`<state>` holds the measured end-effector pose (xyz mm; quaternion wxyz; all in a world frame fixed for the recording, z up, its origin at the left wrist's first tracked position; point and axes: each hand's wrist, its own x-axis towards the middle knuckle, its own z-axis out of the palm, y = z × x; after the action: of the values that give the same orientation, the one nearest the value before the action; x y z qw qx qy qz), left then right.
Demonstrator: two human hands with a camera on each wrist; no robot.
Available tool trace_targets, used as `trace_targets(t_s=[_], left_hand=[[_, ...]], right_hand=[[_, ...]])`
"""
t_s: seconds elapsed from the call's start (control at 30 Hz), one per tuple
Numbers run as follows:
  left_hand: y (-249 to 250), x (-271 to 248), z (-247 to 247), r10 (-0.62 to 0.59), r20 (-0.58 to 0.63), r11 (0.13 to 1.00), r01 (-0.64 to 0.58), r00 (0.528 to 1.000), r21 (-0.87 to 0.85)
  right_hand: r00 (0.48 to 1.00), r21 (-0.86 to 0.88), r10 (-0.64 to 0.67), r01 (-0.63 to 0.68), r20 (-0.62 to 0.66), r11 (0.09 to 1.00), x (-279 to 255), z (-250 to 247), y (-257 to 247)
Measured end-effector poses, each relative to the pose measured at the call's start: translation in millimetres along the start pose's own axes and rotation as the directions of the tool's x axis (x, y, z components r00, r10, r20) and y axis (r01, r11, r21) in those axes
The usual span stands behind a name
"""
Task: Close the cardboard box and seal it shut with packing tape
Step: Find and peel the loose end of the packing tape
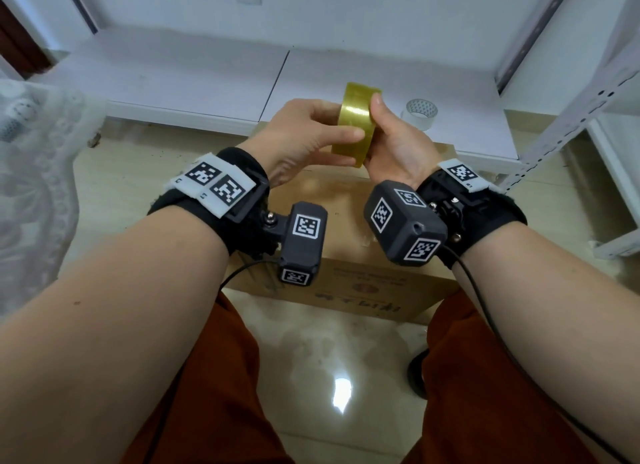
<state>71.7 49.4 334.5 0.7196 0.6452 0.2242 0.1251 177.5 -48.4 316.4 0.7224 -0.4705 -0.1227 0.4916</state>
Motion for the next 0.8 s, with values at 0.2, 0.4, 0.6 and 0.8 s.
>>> trace_targets(t_s=[0.2,0.4,0.6,0.8], left_hand=[[-6.0,2.4,1.6,0.07,-0.145,0.996,-0.061,0.987,0.067],[-6.1,4.2,0.2,0.056,-0.065,0.985,-0.044,0.996,0.166],[-5.1,5.7,1.4,0.047,-0.018,0.988,-0.044,0.999,0.147],[-10.3,8.8,15.1,0.206,-0.31,0.958,-0.126,0.928,0.259]], right_hand=[[1.0,0.056,-0.017,0.017,-0.007,0.998,-3.4,0.3,-3.7],[0.998,0.158,0.045,-0.036,-0.049,0.987,-3.7,-2.0,-6.1],[0.999,0.255,0.049,-0.049,0.007,0.966,-12.1,1.1,-6.6],[0.987,0.327,-0.048,0.096,-0.152,0.94,-10.0,4.1,-6.8]])
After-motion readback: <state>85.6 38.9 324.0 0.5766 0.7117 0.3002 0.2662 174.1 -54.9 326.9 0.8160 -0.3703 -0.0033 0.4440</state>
